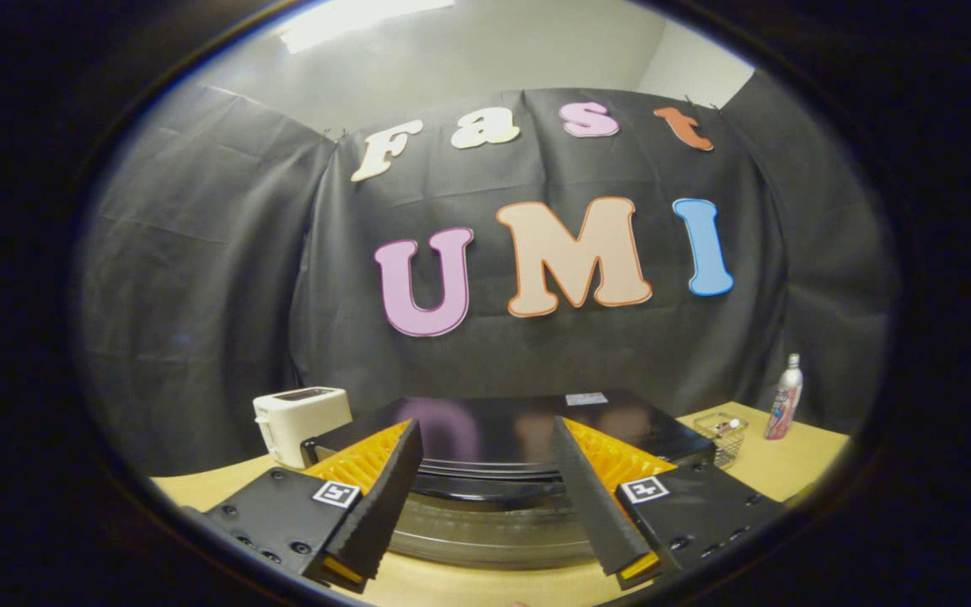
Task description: Open the toaster oven, put the food inside, and close the toaster oven door.
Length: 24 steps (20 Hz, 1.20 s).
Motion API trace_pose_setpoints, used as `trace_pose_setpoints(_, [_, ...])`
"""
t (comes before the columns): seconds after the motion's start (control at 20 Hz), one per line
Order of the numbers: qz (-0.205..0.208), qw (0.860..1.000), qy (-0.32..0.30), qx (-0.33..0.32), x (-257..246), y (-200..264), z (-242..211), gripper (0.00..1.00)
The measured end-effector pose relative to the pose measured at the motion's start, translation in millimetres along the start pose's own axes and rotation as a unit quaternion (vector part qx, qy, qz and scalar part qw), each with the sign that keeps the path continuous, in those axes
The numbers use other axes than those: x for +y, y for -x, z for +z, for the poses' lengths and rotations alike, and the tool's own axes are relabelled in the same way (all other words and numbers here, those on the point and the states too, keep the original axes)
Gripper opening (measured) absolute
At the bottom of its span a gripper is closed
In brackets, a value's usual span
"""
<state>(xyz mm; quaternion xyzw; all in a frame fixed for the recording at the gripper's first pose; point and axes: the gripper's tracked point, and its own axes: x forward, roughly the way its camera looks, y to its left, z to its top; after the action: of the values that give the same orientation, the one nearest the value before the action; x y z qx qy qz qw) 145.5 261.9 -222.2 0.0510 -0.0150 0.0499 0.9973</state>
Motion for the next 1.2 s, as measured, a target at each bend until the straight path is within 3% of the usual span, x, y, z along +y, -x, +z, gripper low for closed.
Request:
trace_pose_setpoints(0.1, [-0.004,1.0,0.01,0.018,2.3,-3.8,-16.5,0.95])
trace_pose_setpoints(0.55, [-0.014,0.999,-0.001,-0.035,1.9,7.4,-11.3,0.95])
trace_pose_setpoints(1.2, [-0.001,0.999,0.029,0.031,9.5,99.3,-49.0,0.94])
